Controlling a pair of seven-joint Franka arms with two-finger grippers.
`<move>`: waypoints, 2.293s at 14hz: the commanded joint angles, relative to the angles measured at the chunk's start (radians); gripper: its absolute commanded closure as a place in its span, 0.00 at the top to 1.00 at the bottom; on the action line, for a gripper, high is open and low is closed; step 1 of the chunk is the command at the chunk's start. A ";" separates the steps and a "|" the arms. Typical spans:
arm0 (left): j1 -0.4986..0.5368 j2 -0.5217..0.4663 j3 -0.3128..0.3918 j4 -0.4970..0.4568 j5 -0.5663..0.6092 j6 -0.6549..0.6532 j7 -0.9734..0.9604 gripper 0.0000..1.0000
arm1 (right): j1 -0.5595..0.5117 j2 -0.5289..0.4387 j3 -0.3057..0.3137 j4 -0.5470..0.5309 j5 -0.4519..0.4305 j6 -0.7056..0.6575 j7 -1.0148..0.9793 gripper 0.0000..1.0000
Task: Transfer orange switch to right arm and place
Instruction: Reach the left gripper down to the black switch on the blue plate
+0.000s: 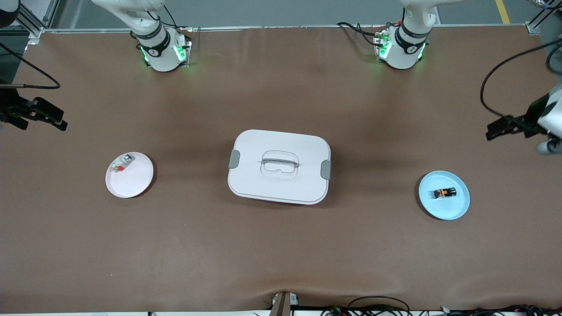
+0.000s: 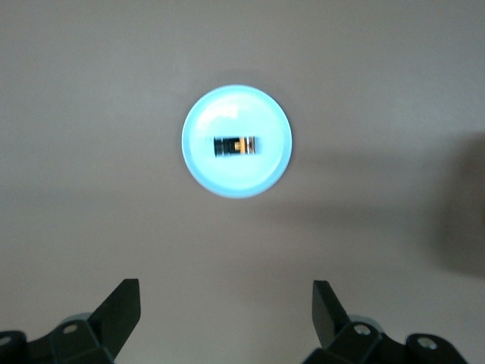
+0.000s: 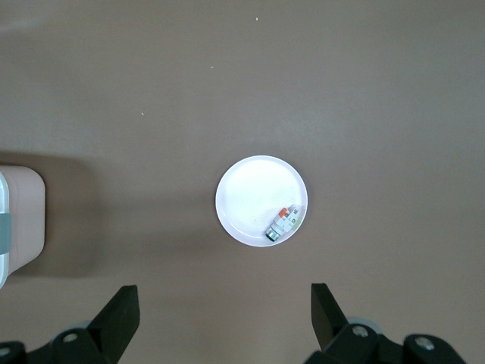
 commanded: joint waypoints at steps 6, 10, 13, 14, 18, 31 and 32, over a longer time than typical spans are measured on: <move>0.015 0.231 -0.001 -0.102 0.000 0.362 0.012 1.00 | -0.011 -0.015 0.011 -0.005 0.001 0.000 -0.012 1.00; 0.015 0.326 0.000 -0.104 0.002 0.456 0.012 1.00 | -0.013 -0.015 0.011 -0.005 0.001 0.000 -0.012 1.00; 0.013 0.378 0.000 -0.116 0.002 0.521 0.012 1.00 | -0.011 -0.016 0.011 -0.005 0.001 0.000 -0.012 1.00; 0.013 0.386 0.002 -0.134 0.004 0.560 0.012 1.00 | -0.011 -0.015 0.011 -0.005 0.001 0.000 -0.012 1.00; 0.030 0.449 0.002 -0.164 0.072 0.676 0.014 1.00 | -0.011 -0.015 0.011 -0.005 0.001 0.000 -0.012 1.00; 0.033 0.498 0.014 -0.167 0.109 0.696 0.004 1.00 | -0.011 -0.015 0.012 -0.005 0.001 0.002 -0.012 1.00; 0.033 0.498 0.014 -0.165 0.109 0.696 0.000 1.00 | -0.011 -0.015 0.011 -0.005 0.001 0.000 -0.012 1.00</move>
